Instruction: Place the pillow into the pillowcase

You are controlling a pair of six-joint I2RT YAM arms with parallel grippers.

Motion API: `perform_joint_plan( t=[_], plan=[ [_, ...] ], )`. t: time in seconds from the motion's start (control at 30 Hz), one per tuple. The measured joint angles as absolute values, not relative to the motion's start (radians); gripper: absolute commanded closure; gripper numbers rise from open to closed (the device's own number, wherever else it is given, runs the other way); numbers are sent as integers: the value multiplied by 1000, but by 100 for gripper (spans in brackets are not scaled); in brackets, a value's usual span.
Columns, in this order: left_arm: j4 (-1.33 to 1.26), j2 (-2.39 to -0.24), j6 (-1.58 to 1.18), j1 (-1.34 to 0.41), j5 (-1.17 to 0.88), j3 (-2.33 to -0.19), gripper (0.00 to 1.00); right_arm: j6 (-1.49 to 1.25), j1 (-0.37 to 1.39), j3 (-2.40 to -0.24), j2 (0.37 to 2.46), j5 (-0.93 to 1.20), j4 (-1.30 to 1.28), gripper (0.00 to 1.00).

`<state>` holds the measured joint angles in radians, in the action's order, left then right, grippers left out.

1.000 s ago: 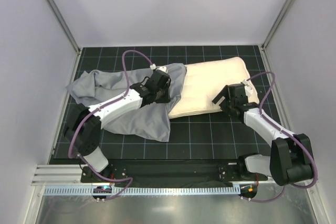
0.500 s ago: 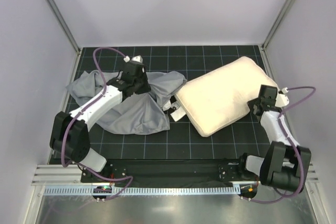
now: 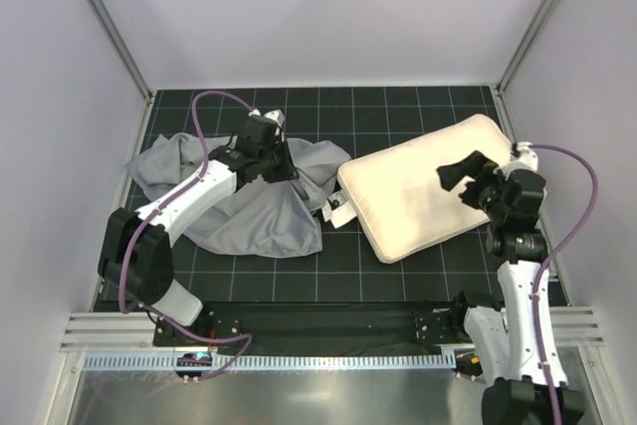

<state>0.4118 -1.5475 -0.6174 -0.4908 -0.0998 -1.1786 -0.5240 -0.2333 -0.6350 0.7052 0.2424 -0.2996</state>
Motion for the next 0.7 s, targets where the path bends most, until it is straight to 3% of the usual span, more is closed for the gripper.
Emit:
perform_joint_plan(
  t=[0.23,0.57,0.67,0.7],
  plan=[
    [450,-1590,-595,-495,-117,-1212,84,-354,207,-760,943,304,-311,0],
    [507,-1596,-577,-497,-108,-1251,83,-246,522,-937,1422,-23,-392,0],
    [516,-1596,-570,-497,-104,-1269,85,-241,554,-998,1512,-134,-427,40],
    [518,-1596,-568,-497,-103,-1274,86,-242,561,-1022,1542,-178,-447,74]
  ],
)
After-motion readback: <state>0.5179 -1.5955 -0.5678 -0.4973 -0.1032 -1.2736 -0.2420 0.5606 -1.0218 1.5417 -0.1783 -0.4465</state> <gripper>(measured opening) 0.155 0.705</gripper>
